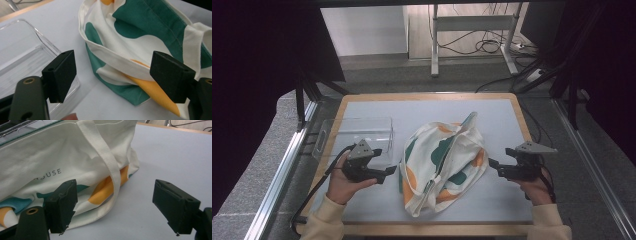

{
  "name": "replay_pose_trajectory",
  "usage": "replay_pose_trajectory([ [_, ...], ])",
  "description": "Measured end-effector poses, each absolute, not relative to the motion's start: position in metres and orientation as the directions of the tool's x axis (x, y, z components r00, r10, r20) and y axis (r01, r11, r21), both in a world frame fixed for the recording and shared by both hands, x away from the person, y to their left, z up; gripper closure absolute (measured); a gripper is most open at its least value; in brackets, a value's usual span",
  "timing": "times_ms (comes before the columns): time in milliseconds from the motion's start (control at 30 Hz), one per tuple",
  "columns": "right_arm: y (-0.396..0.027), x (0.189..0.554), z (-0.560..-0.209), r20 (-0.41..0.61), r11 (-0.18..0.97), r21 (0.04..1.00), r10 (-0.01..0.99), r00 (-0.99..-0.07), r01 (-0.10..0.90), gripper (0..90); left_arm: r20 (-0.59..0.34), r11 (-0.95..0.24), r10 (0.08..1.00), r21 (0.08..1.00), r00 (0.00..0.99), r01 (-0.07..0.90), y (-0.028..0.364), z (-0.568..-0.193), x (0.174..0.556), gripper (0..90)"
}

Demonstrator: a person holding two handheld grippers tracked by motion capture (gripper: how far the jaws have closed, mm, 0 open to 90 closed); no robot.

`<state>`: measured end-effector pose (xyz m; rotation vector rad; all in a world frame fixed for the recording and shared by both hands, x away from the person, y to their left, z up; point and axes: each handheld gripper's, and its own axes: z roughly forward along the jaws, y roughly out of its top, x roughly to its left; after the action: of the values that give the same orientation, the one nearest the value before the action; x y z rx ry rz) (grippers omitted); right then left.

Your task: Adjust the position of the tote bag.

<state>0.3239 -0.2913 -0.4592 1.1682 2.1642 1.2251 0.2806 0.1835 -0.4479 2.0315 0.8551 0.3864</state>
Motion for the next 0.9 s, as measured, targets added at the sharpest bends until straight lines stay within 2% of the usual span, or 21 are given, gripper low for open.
replay_pose_trajectory([
  [167,-0.291,0.326,-0.460,0.059,0.275,0.837,0.814,-0.578,0.472,20.0,-0.023,-0.402,0.682,0.823,0.731,0.401,0.179,-0.450,0.279,18.2],
  [900,-0.284,0.324,-0.460,0.040,0.296,0.831,0.812,-0.583,0.470,19.3,-0.062,-0.412,0.597,0.832,0.800,0.372,0.156,-0.441,0.253,20.0],
])
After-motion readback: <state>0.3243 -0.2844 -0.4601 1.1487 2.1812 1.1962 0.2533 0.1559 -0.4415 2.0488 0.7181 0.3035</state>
